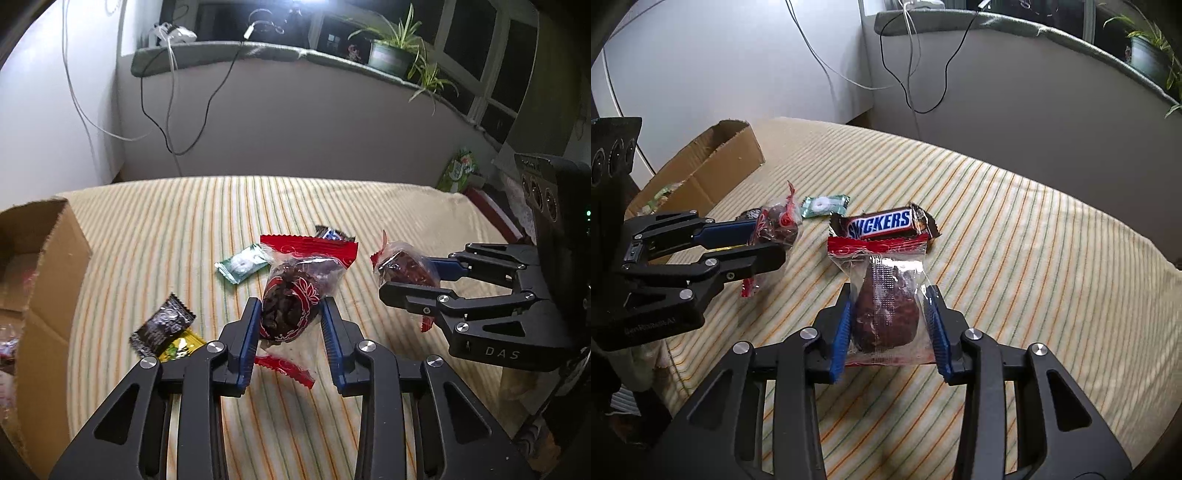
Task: Organize snacks
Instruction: 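Carry both red-topped bagged snacks over the cardboard box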
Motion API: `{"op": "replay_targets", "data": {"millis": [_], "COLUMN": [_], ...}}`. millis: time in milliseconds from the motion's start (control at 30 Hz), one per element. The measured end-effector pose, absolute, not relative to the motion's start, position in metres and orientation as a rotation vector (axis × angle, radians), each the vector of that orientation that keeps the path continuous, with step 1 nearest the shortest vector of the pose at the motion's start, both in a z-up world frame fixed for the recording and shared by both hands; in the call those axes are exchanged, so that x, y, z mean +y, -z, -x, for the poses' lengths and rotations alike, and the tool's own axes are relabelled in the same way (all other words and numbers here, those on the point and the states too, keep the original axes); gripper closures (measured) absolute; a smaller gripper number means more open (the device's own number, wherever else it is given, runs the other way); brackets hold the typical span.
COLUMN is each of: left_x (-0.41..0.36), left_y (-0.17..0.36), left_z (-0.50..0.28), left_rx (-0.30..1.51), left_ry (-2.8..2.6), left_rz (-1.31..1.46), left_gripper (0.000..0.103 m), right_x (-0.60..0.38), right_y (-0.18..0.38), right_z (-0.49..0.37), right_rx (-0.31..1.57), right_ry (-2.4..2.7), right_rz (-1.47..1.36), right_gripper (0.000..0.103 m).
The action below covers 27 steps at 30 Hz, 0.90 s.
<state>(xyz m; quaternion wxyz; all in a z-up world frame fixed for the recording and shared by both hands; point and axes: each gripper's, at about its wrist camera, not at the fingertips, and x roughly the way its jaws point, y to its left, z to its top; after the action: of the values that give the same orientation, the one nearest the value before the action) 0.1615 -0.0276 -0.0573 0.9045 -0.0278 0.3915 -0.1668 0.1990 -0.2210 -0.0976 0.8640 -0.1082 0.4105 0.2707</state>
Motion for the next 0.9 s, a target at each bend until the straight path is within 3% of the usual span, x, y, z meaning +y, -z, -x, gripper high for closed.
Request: {"op": "replay_targets", "data": {"millis": [900], "left_x": [0.094], "left_y": [-0.008], "left_z": [-0.111], "left_rx": [0.624], "left_ry": [0.099], "left_rz": [0.114], "left_gripper": [0.072], "right_x": [-0.107], "right_y": [0.027], "right_z": [-0.167], "right_rx": [0.707], "right_ry": [-0.723], "right_rz": [0.302], "right_gripper": [0.064]}}
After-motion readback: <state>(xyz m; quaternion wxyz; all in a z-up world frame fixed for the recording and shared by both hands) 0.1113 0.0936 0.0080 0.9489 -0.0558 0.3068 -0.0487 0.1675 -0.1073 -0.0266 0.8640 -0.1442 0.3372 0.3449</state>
